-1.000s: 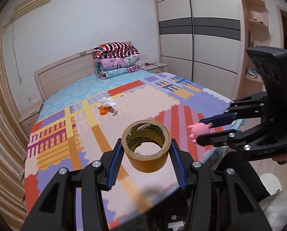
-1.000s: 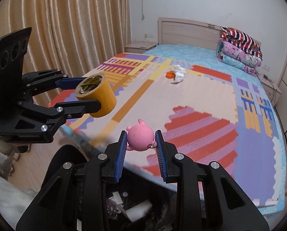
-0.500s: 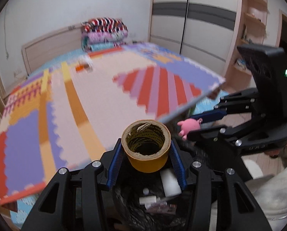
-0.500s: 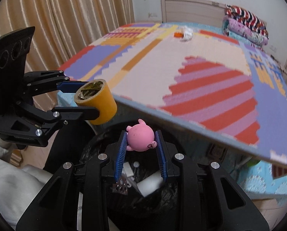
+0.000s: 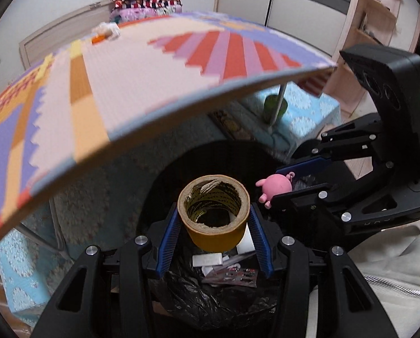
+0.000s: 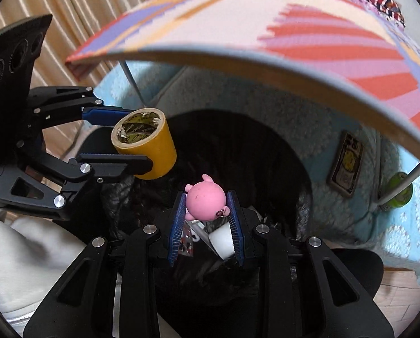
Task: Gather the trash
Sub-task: 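Carry the tape roll and pink pig down under the board edge to the bag, then open both tools to drop the tape roll and pig into the bag, then raise both tools over the board toward the orange cap and white tissue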
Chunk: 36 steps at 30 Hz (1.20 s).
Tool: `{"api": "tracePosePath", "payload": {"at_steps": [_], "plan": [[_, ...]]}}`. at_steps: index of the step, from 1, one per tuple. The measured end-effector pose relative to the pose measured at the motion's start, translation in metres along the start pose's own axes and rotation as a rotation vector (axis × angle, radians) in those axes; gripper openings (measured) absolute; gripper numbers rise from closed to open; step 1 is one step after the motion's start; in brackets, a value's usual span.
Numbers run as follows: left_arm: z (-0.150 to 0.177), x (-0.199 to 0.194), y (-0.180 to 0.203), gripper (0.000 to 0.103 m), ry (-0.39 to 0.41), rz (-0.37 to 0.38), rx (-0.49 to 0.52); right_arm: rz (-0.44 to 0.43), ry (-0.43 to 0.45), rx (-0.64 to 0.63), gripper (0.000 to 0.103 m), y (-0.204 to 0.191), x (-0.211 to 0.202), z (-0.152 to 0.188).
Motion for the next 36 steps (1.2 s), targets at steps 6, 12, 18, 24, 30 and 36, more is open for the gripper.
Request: {"api": "tracePosePath", "payload": {"at_steps": [6,12,18,24,30,36], "plan": [[0.009,0.026,-0.003,0.047,-0.074,0.014,-0.023,-0.002,-0.062,0.024,0.03,0.006,0.024,0.006],[0.013,0.047,-0.007,0.047,-0.133,0.026,-0.029,0.004,-0.115,0.034,0.03,0.012,0.043,0.007],[0.016,0.058,-0.009,0.047,-0.172,0.045,-0.048,-0.005,-0.143,0.033,0.03,0.011,0.052,0.01],[0.014,0.057,-0.009,0.049,-0.178,0.081,-0.059,-0.003,-0.144,0.036,0.038,0.011,0.052,0.008],[0.012,0.045,-0.008,0.054,-0.149,0.09,-0.059,-0.002,-0.124,0.041,0.038,0.013,0.044,0.006],[0.007,0.022,-0.008,0.054,-0.1,0.082,-0.058,0.004,-0.085,0.037,0.038,0.013,0.028,0.002]]}}
Point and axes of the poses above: each gripper's, at about its wrist camera, not at the fingertips, and x roughly the way its jaws point, y to its right, z to its underside, the point moved 2 cm from there along x, roughly the way its jaws point, and after that the axes turned 13 degrees about -y, right-handed, at the moved point
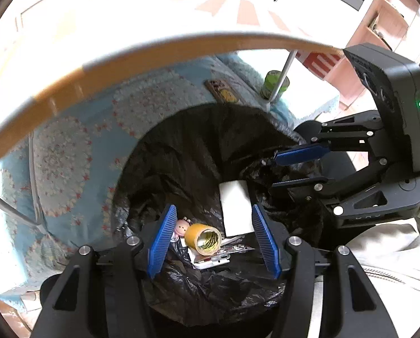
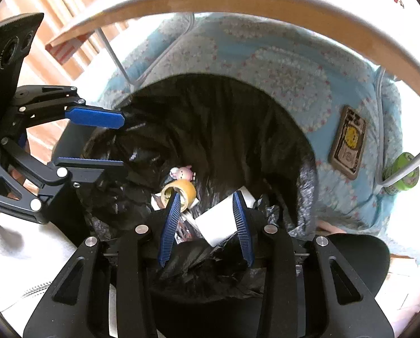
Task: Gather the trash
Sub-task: 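Raise both tools over the board toward the orange cap and white tissue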
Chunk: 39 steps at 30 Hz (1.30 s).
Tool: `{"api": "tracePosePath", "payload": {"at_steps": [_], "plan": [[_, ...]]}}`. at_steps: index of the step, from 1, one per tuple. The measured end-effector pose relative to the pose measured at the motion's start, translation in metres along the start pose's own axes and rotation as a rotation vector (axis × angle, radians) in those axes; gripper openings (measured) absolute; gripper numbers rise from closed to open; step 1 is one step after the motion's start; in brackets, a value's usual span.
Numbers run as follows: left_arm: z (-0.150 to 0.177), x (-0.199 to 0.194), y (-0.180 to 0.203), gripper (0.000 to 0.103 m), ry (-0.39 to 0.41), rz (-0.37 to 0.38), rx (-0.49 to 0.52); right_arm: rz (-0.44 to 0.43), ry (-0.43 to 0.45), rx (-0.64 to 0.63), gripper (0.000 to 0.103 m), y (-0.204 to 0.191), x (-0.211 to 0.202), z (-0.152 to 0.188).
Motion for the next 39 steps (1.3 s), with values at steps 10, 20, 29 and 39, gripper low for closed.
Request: {"api": "tracePosePath", "payload": {"at_steps": [10,20,29,39], "plan": [[-0.006,-0.05,0.005,0.054,0.111,-0.05,0.031,0.023,0.08,-0.017,0.038,0.0,-0.035,-0.005],[-0.018,-0.093,-0.003,0.054,0.211,-0.118,0.04,0.027,0.159,-0.04,0.038,0.003,-0.072,-0.018],[-0.043,-0.117,-0.014,0.054,0.264,-0.157,0.056,0.038,0.234,-0.097,0.038,-0.008,-0.101,-0.037],[-0.083,-0.137,-0.043,0.054,0.316,-0.18,0.055,0.079,0.318,-0.127,0.038,0.004,-0.134,-0.08]]}}
Point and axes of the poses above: each gripper's, at about its wrist camera, not at the fingertips, and x roughly the way its jaws point, y to its right, z to its underside, the point moved 2 cm from there along x, roughly the way its jaws point, and after that the axes turned 13 degrees about -y, right-handed, at the moved point
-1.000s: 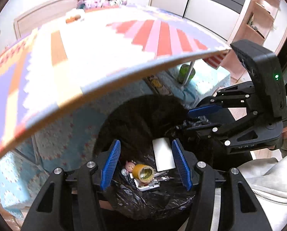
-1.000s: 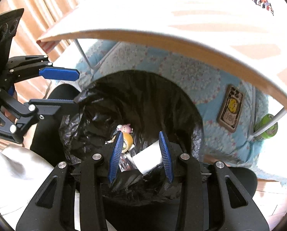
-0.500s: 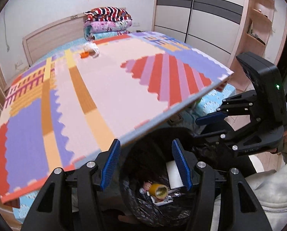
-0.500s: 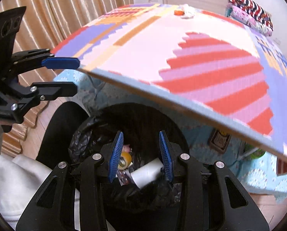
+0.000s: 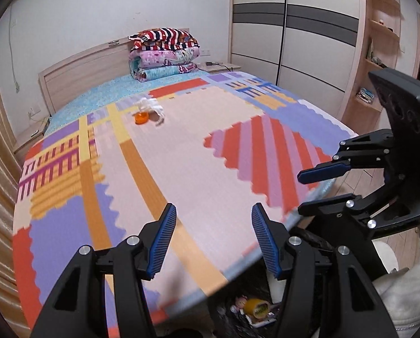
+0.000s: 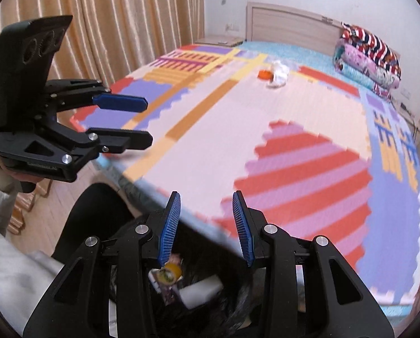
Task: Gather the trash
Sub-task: 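Raise both tools over the board toward the orange cap and white tissue, then grasp the orange cap with the left tool while the right tool grasps the white tissue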
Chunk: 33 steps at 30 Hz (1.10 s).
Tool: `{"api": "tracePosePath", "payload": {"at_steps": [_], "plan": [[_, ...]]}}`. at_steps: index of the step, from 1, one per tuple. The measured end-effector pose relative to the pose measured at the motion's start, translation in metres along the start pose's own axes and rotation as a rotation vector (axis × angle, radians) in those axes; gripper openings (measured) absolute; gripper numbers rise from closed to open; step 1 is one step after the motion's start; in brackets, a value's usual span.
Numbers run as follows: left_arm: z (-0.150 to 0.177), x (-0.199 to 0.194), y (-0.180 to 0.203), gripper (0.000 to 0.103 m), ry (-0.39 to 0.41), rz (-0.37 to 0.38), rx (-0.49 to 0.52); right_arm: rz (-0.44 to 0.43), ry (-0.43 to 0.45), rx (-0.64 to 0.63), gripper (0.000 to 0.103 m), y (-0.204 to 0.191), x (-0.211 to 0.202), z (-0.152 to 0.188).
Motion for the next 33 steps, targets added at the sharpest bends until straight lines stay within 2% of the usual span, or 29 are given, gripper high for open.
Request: {"api": "tracePosePath", "payload": {"at_steps": [13,27,33], "plan": [[-0.058,0.034,-0.057,0.054,0.03,-0.019,-0.031,0.035,0.041,0.028,0.038,0.041,0.018,-0.071],[-0.117,0.088,-0.101,0.054,-0.008,-0.053,-0.019,0.034,0.06,0.078,0.038,0.083,0.05,-0.138],[-0.138,0.109,-0.112,0.054,-0.024,-0.072,-0.002,0.027,0.041,0.113,0.038,0.101,0.07,-0.165]]}}
Point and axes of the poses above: each gripper's, at about its wrist camera, not at the fingertips, and x roughly the way its jaws point, y to its right, z to its underside, the point moved 2 cm from there along x, roughly the way its jaws point, and after that the axes turned 13 degrees about -y, right-handed, at the moved point
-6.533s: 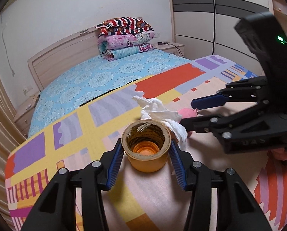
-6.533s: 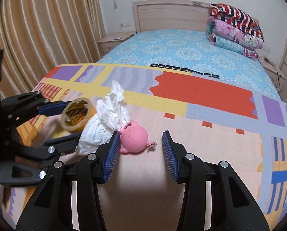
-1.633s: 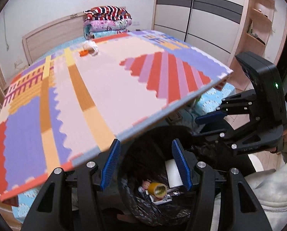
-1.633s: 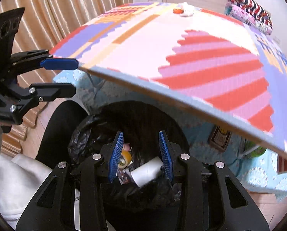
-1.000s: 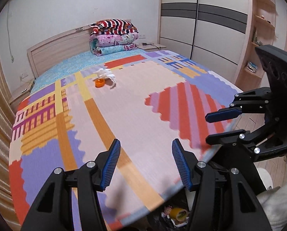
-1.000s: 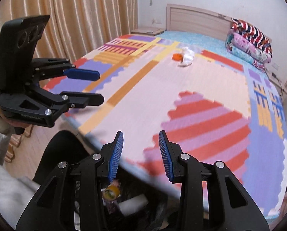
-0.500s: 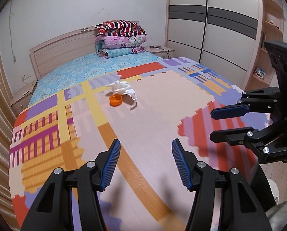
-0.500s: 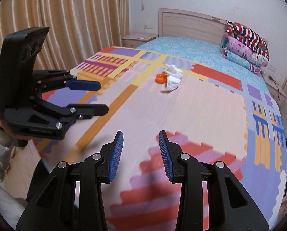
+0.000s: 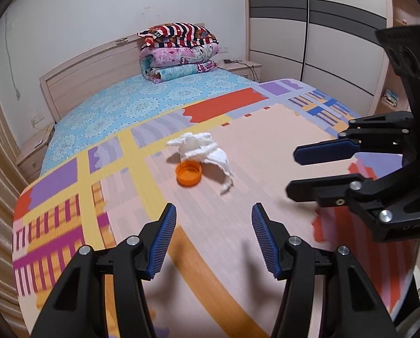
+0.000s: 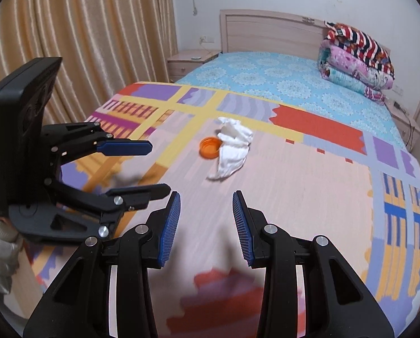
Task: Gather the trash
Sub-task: 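Grasp the orange cap with the left tool while the right tool grasps the white tissue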
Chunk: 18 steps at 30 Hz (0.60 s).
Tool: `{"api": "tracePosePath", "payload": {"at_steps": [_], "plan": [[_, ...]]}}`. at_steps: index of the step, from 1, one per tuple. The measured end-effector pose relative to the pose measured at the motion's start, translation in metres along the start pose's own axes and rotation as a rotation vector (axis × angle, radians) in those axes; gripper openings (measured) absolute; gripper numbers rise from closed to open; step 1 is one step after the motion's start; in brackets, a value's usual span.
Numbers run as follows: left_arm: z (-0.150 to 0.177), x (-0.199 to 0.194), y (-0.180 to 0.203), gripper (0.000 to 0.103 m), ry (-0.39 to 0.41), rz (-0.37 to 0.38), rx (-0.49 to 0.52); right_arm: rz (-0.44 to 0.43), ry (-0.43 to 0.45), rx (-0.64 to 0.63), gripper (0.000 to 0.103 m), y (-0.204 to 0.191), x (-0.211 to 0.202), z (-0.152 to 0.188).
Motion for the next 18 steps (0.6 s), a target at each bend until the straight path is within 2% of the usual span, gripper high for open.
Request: {"api": "tracePosePath", "payload": {"at_steps": [3,8,18], "plan": [[-0.012,0.014,-0.008,0.054,-0.014,-0.023,-0.006,0.013,-0.016,0.007,0.038,0.006,0.011,-0.011],[-0.025,0.035,-0.016,0.054,-0.046,-0.009,-0.002,0.006,-0.027,0.027,0.038,0.016,0.028,-0.027],[-0.04,0.068,-0.028,0.054,-0.083,-0.013,0.006,-0.132,-0.064,0.136,0.038,0.051,0.059,-0.05]]}}
Point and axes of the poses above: each gripper's, at about its wrist camera, not at the fingertips, and x roughly the way its jaws point, y to its right, z to its underside, the point moved 2 cm from there along x, roughly the way its jaws point, and after that the axes turned 13 degrees about -y, right-handed, at the moved point
